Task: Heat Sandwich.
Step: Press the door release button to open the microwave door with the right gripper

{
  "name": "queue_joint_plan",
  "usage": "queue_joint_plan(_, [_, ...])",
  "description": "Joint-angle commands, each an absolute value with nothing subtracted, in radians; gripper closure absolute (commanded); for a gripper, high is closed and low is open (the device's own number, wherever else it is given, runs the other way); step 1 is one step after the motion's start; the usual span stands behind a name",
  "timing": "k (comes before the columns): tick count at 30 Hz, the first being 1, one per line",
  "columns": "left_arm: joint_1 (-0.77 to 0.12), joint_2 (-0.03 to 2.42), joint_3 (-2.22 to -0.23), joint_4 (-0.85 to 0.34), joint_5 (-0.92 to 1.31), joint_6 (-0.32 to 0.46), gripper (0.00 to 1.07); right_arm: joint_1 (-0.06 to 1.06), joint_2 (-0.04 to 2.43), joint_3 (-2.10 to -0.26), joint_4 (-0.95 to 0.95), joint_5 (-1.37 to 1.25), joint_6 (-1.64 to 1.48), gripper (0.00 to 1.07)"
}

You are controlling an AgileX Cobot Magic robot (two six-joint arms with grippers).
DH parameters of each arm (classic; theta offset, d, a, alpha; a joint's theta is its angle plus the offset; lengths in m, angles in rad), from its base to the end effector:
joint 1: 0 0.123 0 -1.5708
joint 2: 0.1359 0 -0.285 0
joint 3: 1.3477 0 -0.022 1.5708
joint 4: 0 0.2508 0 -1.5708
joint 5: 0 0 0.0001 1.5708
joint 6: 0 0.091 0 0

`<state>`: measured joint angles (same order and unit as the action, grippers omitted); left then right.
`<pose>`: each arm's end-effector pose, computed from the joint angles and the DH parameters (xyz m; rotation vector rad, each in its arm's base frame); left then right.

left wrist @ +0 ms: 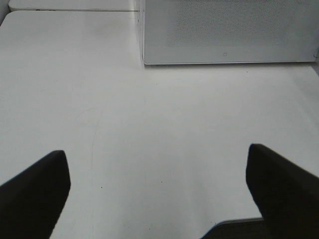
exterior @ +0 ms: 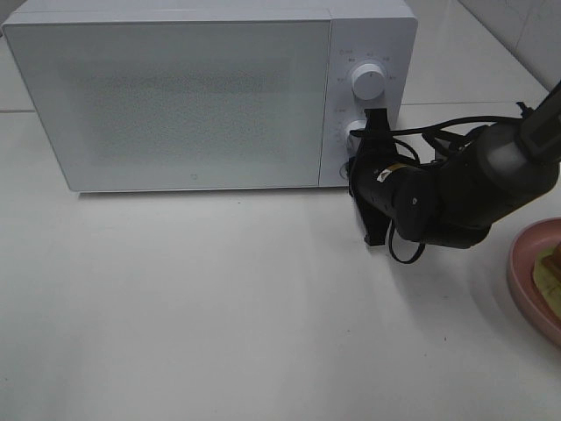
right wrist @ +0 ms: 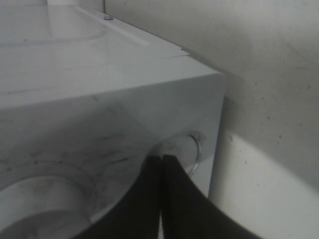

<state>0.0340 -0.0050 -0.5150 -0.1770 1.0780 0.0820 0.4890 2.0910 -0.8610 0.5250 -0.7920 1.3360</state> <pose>-0.0083 -0.0144 0.2810 0.0608 2.0308 -0.1386 0.3467 0.1477 0.0948 1.4277 1.5782 1.0463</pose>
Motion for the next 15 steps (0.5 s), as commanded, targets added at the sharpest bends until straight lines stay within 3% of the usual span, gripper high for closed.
queue_joint_plan(1, [0.035,-0.027,-0.515,-0.184,1.075,0.077,0.18,0.480,2.086,-0.895,0.522,-0.821,1.336,1.07])
queue_joint_plan(15, [0.035,-0.027,-0.515,-0.184,1.075,0.077,0.18,0.480,2.148,-0.997,0.560,-1.000,1.286,1.07])
